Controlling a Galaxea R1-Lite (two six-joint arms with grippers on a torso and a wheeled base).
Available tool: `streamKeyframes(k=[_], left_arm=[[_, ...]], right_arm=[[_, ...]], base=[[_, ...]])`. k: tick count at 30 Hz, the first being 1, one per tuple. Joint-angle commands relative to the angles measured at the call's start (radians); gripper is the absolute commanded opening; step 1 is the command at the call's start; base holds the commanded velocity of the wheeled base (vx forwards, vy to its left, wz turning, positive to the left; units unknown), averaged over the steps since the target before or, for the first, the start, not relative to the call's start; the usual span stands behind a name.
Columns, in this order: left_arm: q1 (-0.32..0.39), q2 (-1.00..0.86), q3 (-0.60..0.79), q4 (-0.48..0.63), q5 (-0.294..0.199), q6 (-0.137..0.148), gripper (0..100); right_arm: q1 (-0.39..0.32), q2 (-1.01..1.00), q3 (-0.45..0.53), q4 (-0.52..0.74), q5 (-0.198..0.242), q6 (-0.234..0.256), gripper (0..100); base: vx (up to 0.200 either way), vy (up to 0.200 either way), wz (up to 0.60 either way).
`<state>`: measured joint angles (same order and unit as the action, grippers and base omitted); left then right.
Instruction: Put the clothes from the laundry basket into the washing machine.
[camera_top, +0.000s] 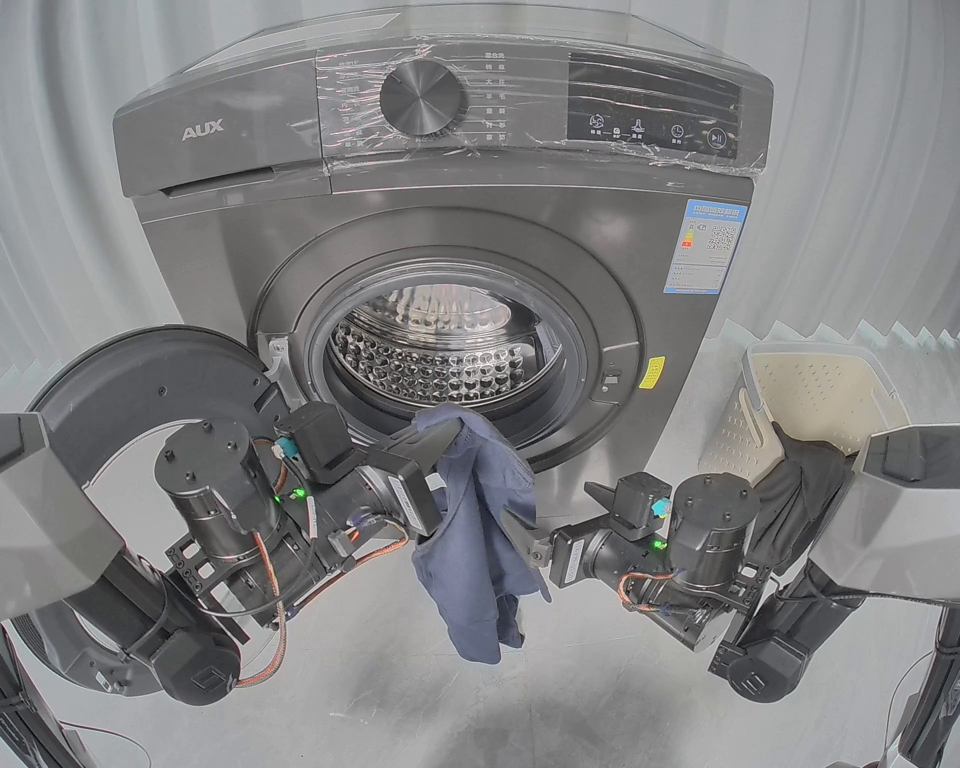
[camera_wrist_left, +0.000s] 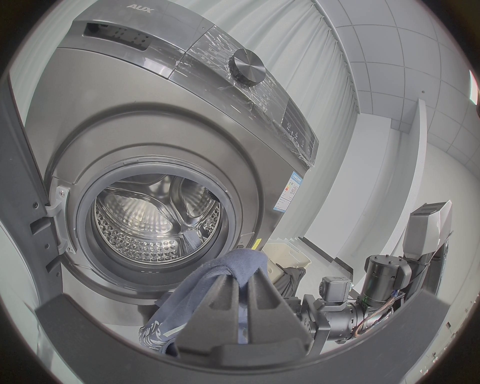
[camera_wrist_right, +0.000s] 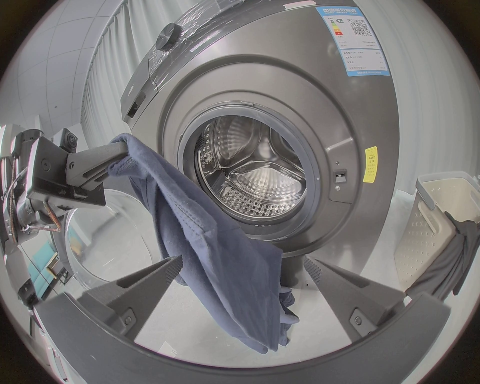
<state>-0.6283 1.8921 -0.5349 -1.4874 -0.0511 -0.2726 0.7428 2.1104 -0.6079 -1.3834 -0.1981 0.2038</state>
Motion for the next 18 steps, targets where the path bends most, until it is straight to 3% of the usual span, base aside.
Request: streamKeyframes(k=[1, 16, 17, 18], left_arm=[[-0.004, -0.004, 0.001, -0.001, 0.002, 0.0, 0], [-0.007, -0.004, 0.016, -0.011, -0.001, 0.001, 0], [-0.007, -0.004, 0.016, -0.011, -0.001, 0.001, 0], [-0.007, -0.004, 0.016, -0.011, -0.001, 0.001, 0]], right_arm=[[0.009, 0.022, -0.02, 0.0, 0.002, 0.0, 100], [0.0, 0.102, -0.141, -0.009, 0.0, 0.003, 100], [0.0, 0.102, -0.147, -0.017, 0.0, 0.003, 0], [0.0, 0.103, -0.148, -0.022, 0.0, 0.003, 0]], base=[[0.0, 0.0, 0.0], [0.0, 0.0, 0.0], [0.0, 0.0, 0.0], [0.0, 0.0, 0.0]])
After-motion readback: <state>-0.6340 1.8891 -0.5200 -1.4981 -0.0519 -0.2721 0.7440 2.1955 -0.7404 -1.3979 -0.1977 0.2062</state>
